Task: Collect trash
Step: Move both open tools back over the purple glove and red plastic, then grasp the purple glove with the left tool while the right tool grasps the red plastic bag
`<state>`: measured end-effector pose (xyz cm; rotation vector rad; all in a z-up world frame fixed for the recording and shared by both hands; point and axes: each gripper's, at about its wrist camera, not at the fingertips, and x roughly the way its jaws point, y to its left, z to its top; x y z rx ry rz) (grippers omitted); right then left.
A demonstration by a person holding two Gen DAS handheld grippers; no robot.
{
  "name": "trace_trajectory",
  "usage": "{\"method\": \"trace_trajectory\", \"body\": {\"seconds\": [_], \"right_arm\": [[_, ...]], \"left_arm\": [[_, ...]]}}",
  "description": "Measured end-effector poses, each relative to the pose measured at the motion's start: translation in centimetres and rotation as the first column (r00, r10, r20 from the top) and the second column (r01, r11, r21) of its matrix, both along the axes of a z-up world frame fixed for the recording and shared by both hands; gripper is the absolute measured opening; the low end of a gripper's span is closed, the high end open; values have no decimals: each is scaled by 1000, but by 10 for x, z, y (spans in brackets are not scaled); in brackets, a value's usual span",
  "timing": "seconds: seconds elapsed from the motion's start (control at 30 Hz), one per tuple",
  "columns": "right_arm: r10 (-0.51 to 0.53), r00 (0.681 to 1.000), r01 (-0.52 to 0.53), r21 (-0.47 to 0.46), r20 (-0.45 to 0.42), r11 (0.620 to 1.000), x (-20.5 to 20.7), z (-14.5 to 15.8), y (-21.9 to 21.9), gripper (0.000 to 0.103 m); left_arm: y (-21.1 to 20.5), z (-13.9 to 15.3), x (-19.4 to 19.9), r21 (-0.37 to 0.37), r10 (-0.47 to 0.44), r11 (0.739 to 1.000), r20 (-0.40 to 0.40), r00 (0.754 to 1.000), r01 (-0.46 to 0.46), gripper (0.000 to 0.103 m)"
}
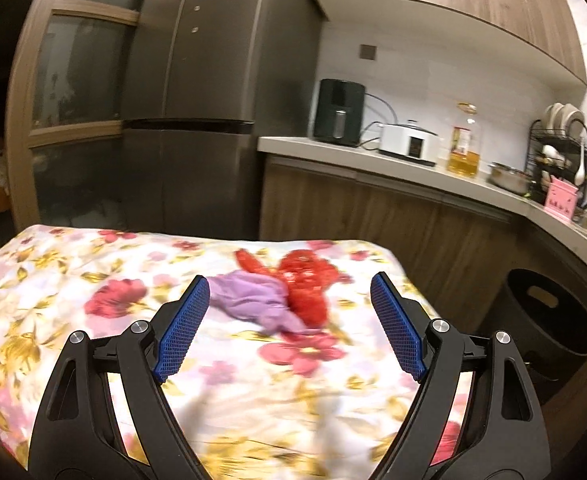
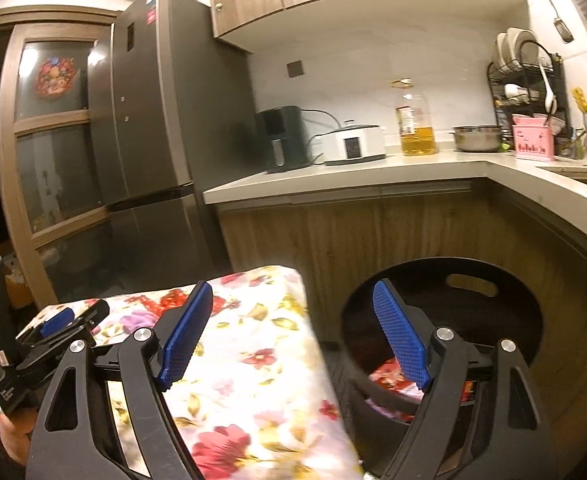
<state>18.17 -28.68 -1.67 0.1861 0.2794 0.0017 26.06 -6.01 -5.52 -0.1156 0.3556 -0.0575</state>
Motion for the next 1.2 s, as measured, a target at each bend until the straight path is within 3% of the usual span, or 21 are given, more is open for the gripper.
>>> {"method": "trace_trajectory", "body": {"seconds": [0.23,0.4,0.57,0.87,0.93,1.03,1.2], "right_arm": [[37,999,-37,21,-22,999,29,-9,31,80],[62,997,-60,26,-43,998,51,-17,49,80],[81,995,-80,24,-64,997,72,-25,62,75],[114,989,-113,15,-93,993,99,-37,85,70],[123,987,-122,15,-106,992,104,-40,91,68],[135,983,-135,7,-125,991,112,-45,101,64],[161,973,-164,-9,-166,986,127,-57,121,61]], "left_arm": [[19,-15,21,8,33,999,-35,999,-33,81],[12,-28,44,53,26,998,-65,998,-22,81],[13,-38,67,31,0,1000,-136,991,4,77],[21,-66,98,-37,-68,998,-292,954,60,31],[24,-72,102,-62,-82,996,-319,944,66,12],[31,-76,103,-112,-104,991,-325,940,71,1],[48,-71,90,-187,-108,981,-265,958,59,0]]}}
